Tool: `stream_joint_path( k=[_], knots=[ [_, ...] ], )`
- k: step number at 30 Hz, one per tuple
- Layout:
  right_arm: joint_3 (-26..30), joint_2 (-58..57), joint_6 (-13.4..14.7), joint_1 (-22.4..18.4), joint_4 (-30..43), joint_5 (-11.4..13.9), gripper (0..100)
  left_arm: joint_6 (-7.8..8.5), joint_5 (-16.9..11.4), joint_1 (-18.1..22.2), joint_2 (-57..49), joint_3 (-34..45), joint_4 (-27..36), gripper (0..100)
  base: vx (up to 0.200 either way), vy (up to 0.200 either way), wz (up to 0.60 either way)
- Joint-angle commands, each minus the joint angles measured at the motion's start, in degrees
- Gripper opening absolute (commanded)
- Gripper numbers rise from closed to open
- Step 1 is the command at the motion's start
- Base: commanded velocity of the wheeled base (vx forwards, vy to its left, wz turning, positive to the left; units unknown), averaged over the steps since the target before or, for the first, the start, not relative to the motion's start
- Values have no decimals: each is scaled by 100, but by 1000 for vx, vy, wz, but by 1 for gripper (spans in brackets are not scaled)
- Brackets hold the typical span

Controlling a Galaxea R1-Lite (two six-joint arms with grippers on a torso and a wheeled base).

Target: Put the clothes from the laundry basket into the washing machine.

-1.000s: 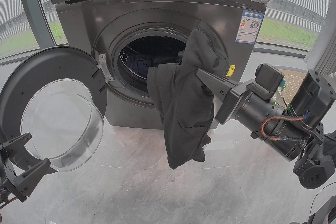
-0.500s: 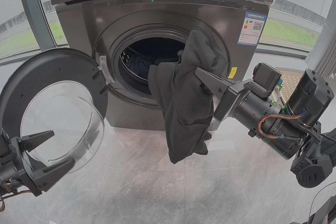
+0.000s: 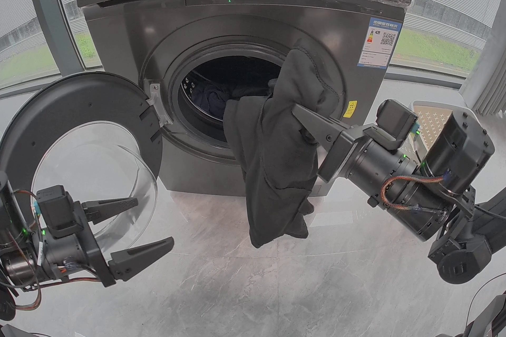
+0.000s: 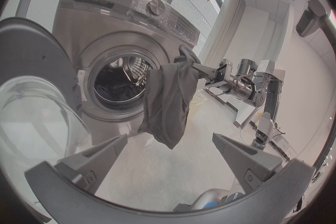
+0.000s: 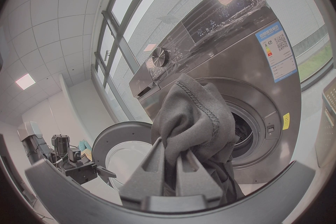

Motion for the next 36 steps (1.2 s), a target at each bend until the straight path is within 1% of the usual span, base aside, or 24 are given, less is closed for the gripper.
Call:
stream_joint_path(
  k=[1, 2, 4, 9, 14, 18, 19, 20, 21, 23, 25, 26, 30, 35, 36],
  knots=[
    [10, 316, 8, 33, -171, -6, 0, 16, -10, -236, 734, -47, -194, 100, 0, 0, 0],
    [-8, 334, 8, 42, -215, -6, 0, -10, 34, -385, 743, -65, -176, 100, 0, 0, 0],
    [-8, 334, 8, 42, -215, -6, 0, -28, 60, -447, 760, -65, -168, 100, 0, 0, 0],
    [-17, 334, 16, 42, -250, -6, 0, -63, 60, -438, 998, -65, -220, 100, 0, 0, 0],
    [-17, 352, 16, 85, -250, -24, 0, -63, 86, -455, 1015, -65, -211, 100, 0, 0, 0],
    [-17, 343, 16, 85, -250, -24, 0, -107, 86, -447, 1094, -74, -247, 100, 0, 0, 0],
    [-25, 343, 16, 94, -250, -24, 0, -151, 86, -464, 1103, -56, -264, 100, 0, 0, 0],
    [-25, 343, 16, 94, -250, -24, 0, -160, 86, -464, 1103, -56, -264, 100, 0, 0, 0],
    [-52, 343, -1, 94, -250, -24, 0, -265, 86, -543, 1129, -65, -291, 100, 0, 0, 0],
    [-210, 343, -10, 121, -242, -33, 0, -415, 148, -701, 1209, -170, -387, 100, 0, 0, 0],
    [-342, 352, -19, 138, -180, -112, 0, -485, 244, -745, 1279, -188, -502, 100, 0, 0, 0],
    [-430, 387, -36, 156, -136, -173, 0, -485, 280, -745, 1340, -144, -572, 100, 0, 0, 0],
    [-641, 554, -63, 191, -154, -182, 0, -485, 306, -719, 1490, -126, -660, 100, 0, 0, 0],
    [-728, 642, -80, 235, -189, -182, 0, -494, 324, -710, 1674, -250, -669, 100, 0, 0, 0],
    [-772, 633, -107, 235, -145, -182, 0, -476, 385, -701, 1780, -302, -669, 100, 0, 0, 0]
  ],
)
